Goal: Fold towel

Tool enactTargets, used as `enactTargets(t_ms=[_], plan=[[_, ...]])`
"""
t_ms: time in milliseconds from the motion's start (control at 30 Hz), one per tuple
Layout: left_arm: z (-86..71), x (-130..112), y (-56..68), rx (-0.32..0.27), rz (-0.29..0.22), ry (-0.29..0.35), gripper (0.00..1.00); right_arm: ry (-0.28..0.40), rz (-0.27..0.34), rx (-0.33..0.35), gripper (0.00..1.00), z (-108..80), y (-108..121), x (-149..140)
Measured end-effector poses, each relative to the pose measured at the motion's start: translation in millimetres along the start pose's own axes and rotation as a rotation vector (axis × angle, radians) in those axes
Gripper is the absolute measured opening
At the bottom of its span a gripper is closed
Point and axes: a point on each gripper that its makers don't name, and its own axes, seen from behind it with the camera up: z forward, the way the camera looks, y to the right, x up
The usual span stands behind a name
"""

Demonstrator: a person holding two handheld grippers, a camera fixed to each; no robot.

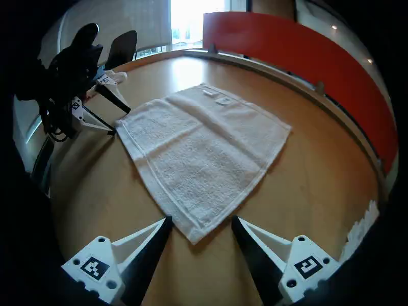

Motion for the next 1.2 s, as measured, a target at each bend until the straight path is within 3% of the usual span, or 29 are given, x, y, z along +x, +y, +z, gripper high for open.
enactTargets(t_ms=[300, 500, 667, 900, 1033, 1100, 1200], plan=[[0.4, -0.1, 0.2, -0.001, -0.002, -0.004, 0.95, 0.000, -0.015, 0.015, 0.83, -1.4, -1.8, -0.9], [0.7, -0.2, -0.5, 0.006, -0.003, -0.012, 0.92, -0.007, -0.015, 0.021, 0.70, -1.2, -2.3, -0.9], [1.4, 0.5, -3.6, 0.018, -0.016, -0.021, 0.85, -0.013, -0.011, 0.020, 0.66, -0.4, -2.1, 0.2], [1.5, 1.0, -4.7, 0.026, -0.019, -0.031, 0.79, -0.014, 0.003, 0.012, 0.44, -1.5, -0.4, 0.2], [1.1, 0.7, -4.5, 0.024, -0.018, -0.038, 0.75, -0.014, 0.005, 0.011, 0.42, -1.6, -0.6, 0.3], [1.3, 0.6, -4.3, 0.024, -0.017, -0.041, 0.72, -0.014, 0.005, 0.011, 0.41, -1.3, -0.9, 0.4], [2.0, 0.3, -3.3, 0.024, -0.017, -0.046, 0.51, -0.016, 0.004, 0.011, 0.39, -0.6, -1.0, 0.9]])
